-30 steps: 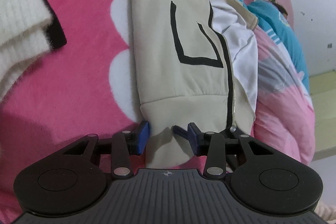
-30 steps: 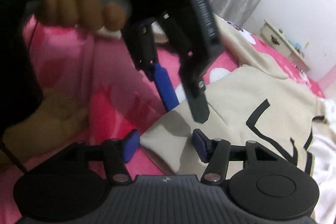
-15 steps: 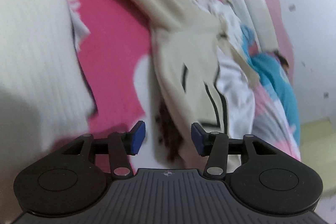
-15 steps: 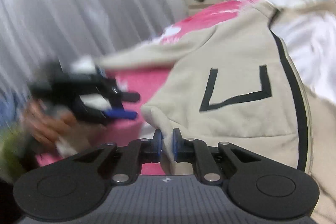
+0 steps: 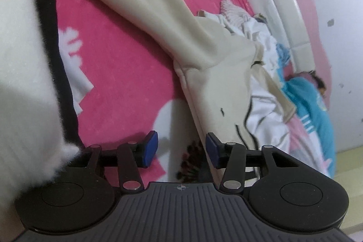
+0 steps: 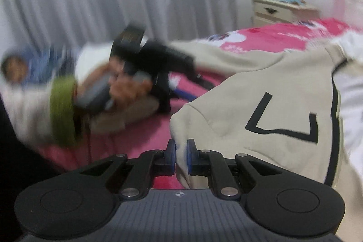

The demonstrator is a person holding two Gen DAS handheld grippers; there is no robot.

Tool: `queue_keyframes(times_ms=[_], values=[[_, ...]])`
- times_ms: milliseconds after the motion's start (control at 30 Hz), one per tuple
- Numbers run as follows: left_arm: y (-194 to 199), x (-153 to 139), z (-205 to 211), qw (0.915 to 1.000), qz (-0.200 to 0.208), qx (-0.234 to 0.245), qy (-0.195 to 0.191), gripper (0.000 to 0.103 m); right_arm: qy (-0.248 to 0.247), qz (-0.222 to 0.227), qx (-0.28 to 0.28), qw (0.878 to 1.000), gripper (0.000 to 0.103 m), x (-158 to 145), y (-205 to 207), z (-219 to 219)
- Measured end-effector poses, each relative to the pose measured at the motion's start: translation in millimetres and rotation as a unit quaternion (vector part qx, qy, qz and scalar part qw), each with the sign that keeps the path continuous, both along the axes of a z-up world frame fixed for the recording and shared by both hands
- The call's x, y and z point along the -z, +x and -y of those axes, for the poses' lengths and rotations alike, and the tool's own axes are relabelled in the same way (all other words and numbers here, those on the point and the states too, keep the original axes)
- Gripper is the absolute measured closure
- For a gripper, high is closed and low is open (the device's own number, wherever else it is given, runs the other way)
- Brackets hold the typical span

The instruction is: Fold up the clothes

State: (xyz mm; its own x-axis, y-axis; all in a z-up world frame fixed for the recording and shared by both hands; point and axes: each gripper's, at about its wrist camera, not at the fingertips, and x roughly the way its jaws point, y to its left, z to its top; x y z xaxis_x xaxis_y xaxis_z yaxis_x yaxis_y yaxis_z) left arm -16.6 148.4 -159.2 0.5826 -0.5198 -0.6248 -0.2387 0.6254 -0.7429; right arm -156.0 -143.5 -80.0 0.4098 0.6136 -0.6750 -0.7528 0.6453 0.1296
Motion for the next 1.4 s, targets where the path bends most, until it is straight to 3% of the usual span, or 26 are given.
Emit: queue_keyframes(times_ms=[167, 267, 433, 533, 633, 700, 867, 1033, 1233, 1333, 1400], values=[[-6.3, -7.2, 17.3, 0.9964, 0.008, 0.013, 0.084, 0.057, -0.062, -0.009, -0.008, 0.998, 0.081, 33.3, -24.2, -24.3], [-15.3, -17.3, 27.0, 0.9904, 0.02, 0.026, 0.134, 0.056, -0.099, -0.015, -0.012, 0.995, 0.066, 53.4, -38.7, -39.0], [-49.0, -43.3, 49.9, 0.9723, 0.082, 0.074, 0.206, 0.055, -0.009, -0.07, 0.083, 0.994, 0.067, 20.1, -41.8, 7.3], [-62.8, -50.7, 76.0, 0.9578, 0.124, 0.143, 0.216, 0.054, 0.039, -0.111, 0.192, 0.974, 0.067, 7.3, -36.1, 53.6], [-60.1, -29.1, 106.2, 0.9363, 0.09, 0.218, 0.26, 0.053, 0.042, -0.124, 0.295, 0.946, 0.067, -0.5, -31.8, 95.8], [-59.4, -14.7, 113.2, 0.9294, 0.055, 0.236, 0.279, 0.054, 0.042, -0.124, 0.357, 0.925, 0.067, -7.7, -33.3, 123.1], [-73.0, -21.1, 96.7, 0.9399, 0.05, 0.226, 0.251, 0.053, 0.063, -0.131, 0.464, 0.874, 0.059, -18.3, -40.5, 185.7], [-88.7, -23.5, 92.3, 0.9447, 0.033, 0.235, 0.226, 0.051, 0.045, -0.137, 0.486, 0.862, 0.058, -8.5, -31.6, 200.9], [-86.2, -10.1, 102.1, 0.9542, 0.008, 0.226, 0.195, 0.051, 0.09, -0.208, 0.538, 0.812, 0.047, 8.5, -28.5, 215.7], [-83.3, -7.1, 105.6, 0.9578, 0.006, 0.222, 0.182, 0.051, 0.093, -0.232, 0.549, 0.798, 0.047, 13.2, -32.5, 223.1], [-82.4, -5.9, 107.0, 0.959, 0.008, 0.22, 0.178, 0.05, 0.085, -0.259, 0.54, 0.796, 0.047, 17.6, -32.3, 221.2]])
